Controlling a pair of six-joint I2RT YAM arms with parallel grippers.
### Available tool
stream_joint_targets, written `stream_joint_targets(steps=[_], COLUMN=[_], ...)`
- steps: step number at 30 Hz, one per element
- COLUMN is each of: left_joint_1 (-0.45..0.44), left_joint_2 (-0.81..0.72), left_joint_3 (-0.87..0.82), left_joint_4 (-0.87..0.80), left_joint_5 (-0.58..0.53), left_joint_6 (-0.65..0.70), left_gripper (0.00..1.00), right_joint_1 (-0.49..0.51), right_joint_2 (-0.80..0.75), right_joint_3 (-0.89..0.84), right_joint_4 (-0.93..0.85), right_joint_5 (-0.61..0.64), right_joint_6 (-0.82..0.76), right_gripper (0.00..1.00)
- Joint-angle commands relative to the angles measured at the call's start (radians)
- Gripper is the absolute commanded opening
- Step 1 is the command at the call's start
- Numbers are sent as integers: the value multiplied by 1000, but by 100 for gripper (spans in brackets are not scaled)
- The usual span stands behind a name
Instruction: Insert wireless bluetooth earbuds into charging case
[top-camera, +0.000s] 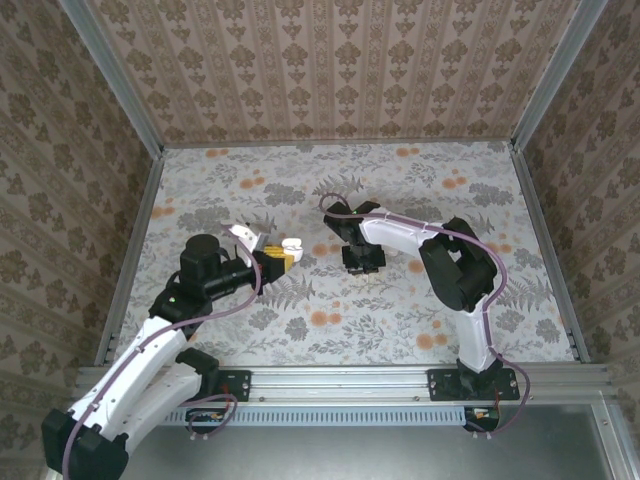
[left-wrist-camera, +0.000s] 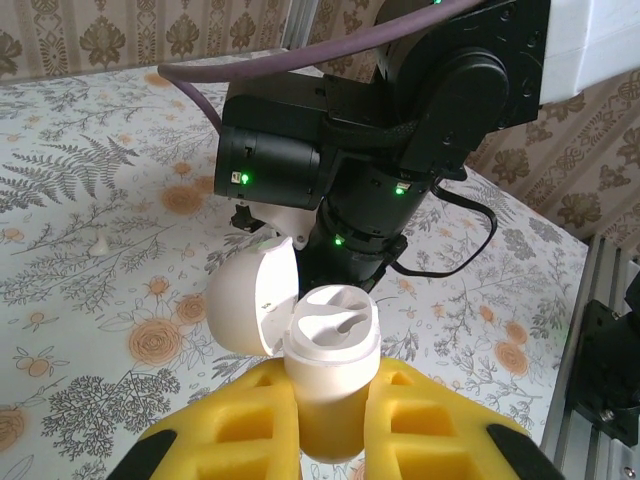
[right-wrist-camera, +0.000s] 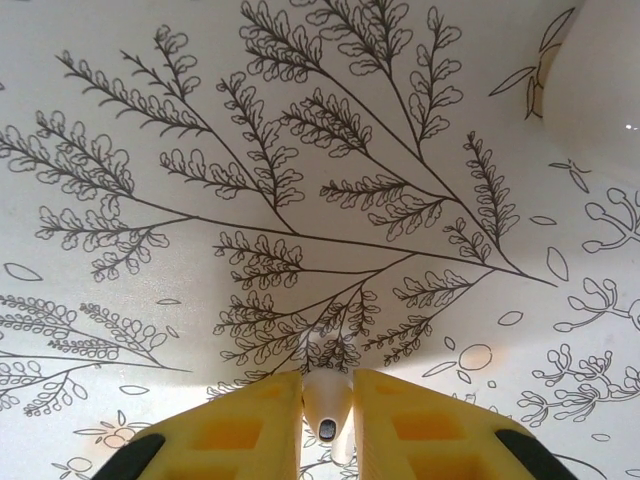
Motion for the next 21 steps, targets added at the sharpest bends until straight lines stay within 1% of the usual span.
stream_joint_targets(steps=[1, 4, 10, 12, 15, 17, 21], left_joint_1=[-6, -5, -5, -6, -7, -8, -10], left_joint_2=[-17, -28, -32, -32, -32, -34, -44], left_joint_3=[37, 37, 31, 29, 26, 20, -11], left_joint_4=[-19, -25, -19, -13, -2, 13, 80], left_joint_5=[2, -2, -6, -7, -5, -9, -31], left_joint_6=[17, 21, 21, 21, 22, 22, -6], left_gripper=[0, 0, 0, 0, 0, 0, 0], right_joint_1=[5, 4, 4, 4, 5, 5, 13], right_joint_2=[33, 45, 69, 65, 31, -9, -97], right_joint_3=[-5, -2, 1, 5, 0, -5, -2], right_joint_4=[-26, -28, -44, -50, -51, -50, -66], right_joint_5=[0, -5, -34, -35, -18, 6, 77], right_joint_6=[-9, -14, -29, -33, -29, -26, -18], right_gripper=[21, 24, 24, 23, 18, 14, 11])
